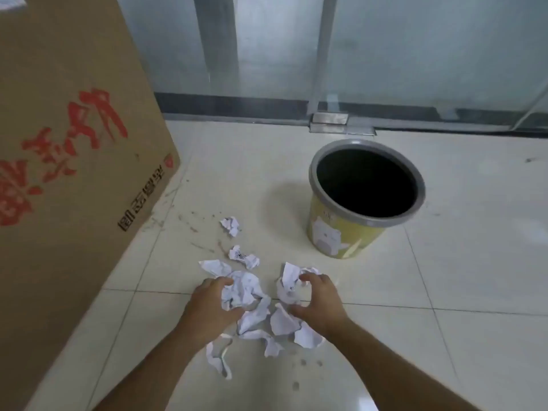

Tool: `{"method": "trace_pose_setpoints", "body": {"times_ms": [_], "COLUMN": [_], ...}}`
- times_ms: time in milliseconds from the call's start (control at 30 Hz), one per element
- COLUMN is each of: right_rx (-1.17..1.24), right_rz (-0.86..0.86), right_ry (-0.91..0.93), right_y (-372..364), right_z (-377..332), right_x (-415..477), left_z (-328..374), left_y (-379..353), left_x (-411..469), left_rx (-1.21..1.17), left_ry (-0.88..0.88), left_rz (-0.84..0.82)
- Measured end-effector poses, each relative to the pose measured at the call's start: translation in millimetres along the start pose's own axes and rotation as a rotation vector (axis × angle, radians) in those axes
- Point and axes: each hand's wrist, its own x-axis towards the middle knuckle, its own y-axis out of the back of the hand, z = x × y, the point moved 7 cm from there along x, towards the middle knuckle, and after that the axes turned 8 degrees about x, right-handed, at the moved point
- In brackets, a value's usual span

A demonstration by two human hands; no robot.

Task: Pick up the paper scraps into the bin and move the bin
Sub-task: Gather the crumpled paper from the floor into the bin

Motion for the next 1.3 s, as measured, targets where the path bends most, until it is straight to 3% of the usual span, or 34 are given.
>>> {"method": "trace_pose_setpoints", "body": {"times_ms": [100, 200, 400, 600, 700, 800, 1000, 1100, 1300], "right_rx": [-0.039, -0.096, -0.287, -0.440, -0.521, -0.454, -0.174, -0.067, 0.035], "right_rz": [-0.040, -0.069, -0.185, -0.316, -0.263, -0.233, -0.237, -0.211, -0.116], "right_ry": [-0.031, -0.107, -0.124, -0.126, -0.059, 0.008, -0.070, -0.043, 0.187], "right_y": [-16.8, -25.2, -46.5, -83.8, -96.1, -101.4, -89.5, -59.6, 48.0], "right_z": [10.1, 19.6, 33.1, 46.8, 48.8, 49.0, 37.0, 8.5, -91.9], "right_x": [13.3, 16.0, 40.7, 56.3, 49.3, 49.2, 45.5, 39.3, 15.7], "left_z": [-1.9, -2.8, -23.0, -17.3, -14.7, -13.1, 2.2, 18.0, 95.0], "left_y": [-15.8, -22.0, -50.8, -80.6, -100.5, -114.8, -104.2, -69.4, 49.7], "left_x": [23.0, 32.2, 61.1, 72.1, 67.8, 65.5, 53.9, 38.9, 7.1], "left_rx": [0.284, 0.403, 0.423, 0.443, 0.513, 0.416, 0.054, -0.121, -0.220], "left_ry": [-0.077, -0.082, -0.026, -0.109, -0.157, -0.157, -0.095, -0.109, -0.250], "left_rz": [-0.025, -0.049, -0.222, -0.227, -0.223, -0.221, -0.226, -0.120, 0.127]}}
